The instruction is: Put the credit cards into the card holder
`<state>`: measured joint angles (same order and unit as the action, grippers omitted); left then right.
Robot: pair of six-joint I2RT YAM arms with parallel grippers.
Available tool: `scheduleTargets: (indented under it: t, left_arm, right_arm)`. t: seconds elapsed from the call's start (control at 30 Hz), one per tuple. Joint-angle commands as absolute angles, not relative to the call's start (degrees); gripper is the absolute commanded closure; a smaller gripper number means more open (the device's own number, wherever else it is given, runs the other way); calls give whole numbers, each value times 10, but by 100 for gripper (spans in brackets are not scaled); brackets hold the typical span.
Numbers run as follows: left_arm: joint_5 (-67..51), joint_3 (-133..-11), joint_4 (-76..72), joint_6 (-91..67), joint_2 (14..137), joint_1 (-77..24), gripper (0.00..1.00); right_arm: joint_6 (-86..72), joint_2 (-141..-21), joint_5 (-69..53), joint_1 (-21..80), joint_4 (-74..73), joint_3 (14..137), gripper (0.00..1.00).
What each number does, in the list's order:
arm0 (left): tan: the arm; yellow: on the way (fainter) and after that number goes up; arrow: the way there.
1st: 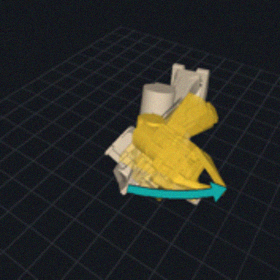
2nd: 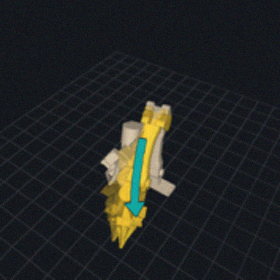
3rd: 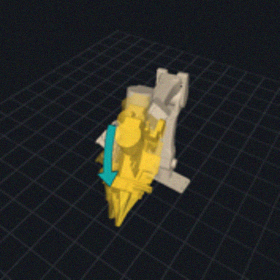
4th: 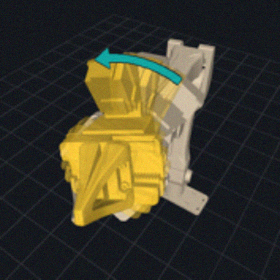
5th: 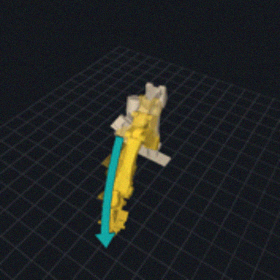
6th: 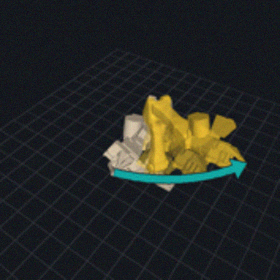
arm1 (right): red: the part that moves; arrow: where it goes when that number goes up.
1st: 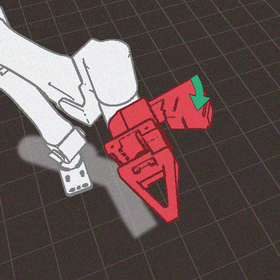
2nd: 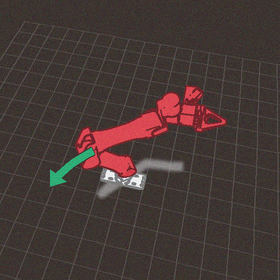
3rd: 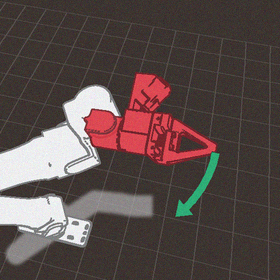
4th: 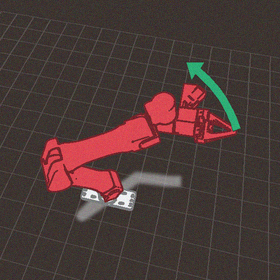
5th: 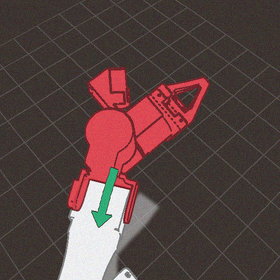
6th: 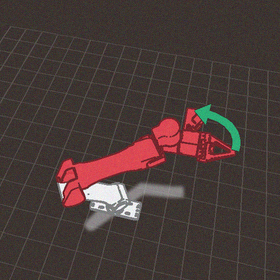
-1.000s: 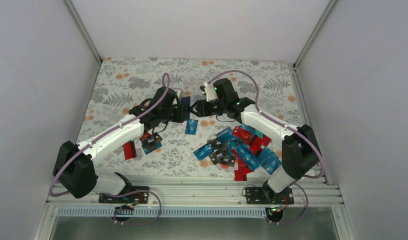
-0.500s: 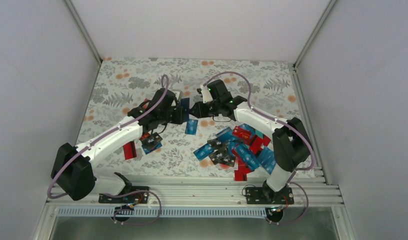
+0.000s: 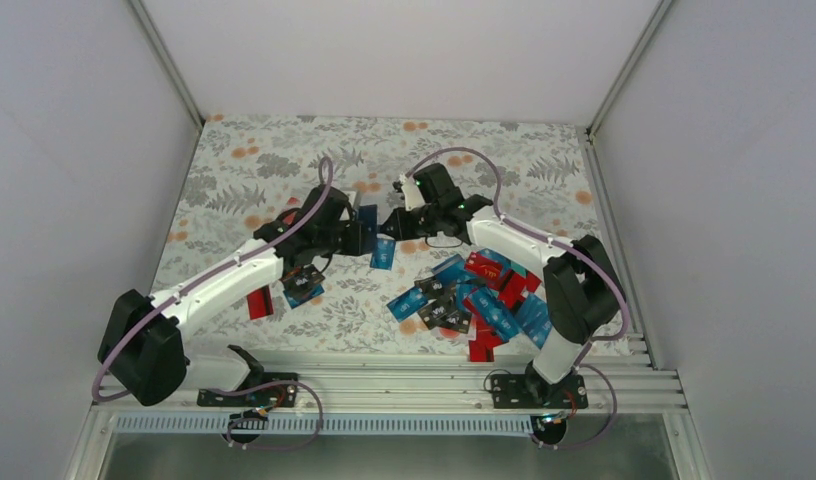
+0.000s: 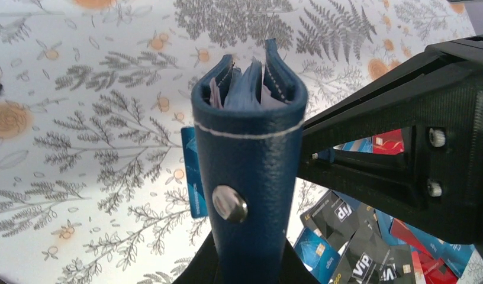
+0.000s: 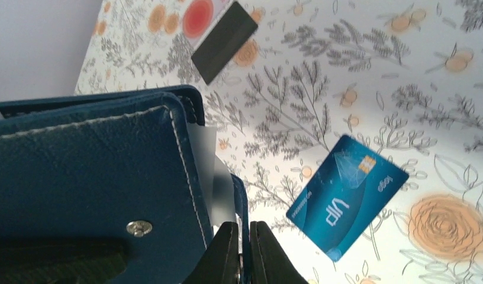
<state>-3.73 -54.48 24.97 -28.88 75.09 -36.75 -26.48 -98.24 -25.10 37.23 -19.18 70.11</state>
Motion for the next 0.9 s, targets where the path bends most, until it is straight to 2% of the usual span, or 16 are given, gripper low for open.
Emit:
scheduleTargets:
  t: [0.0, 0.3, 0.47, 0.53, 0.57, 0.63, 0.7, 0.8, 0.87]
  left_arm:
    - [-60, -519, 247, -323, 739, -367, 98]
    - [-101, -412, 237, -377, 728, -367, 97]
    - [-84, -393, 246, -382, 742, -367, 89]
    - [-49, -400, 270, -380, 750, -367, 78]
    - [-34, -405, 280, -379, 753, -367, 69]
    - [-16, -415, 295, -380, 756, -368, 42]
    - [-9, -421, 303, -384, 755, -372, 24]
    - [9, -433, 323, -394, 751, -389, 9]
    - [25, -446, 342, -401, 750, -410, 4]
  right_arm:
    - [-268, -965, -281, 382, -199, 672, 96]
    - [-281, -957, -317, 426, -196, 587, 96]
    - [-295, -957, -315, 434, -192, 574, 96]
    - [-298, -957, -316, 434, -193, 573, 96]
    - [-300, -957, -318, 434, -195, 574, 96]
    - [-303, -958, -323, 434, -197, 575, 96]
    - [-308, -959, -329, 434, -197, 573, 96]
    - [-314, -959, -338, 434, -193, 569, 96]
    - [-317, -958, -338, 434, -193, 567, 96]
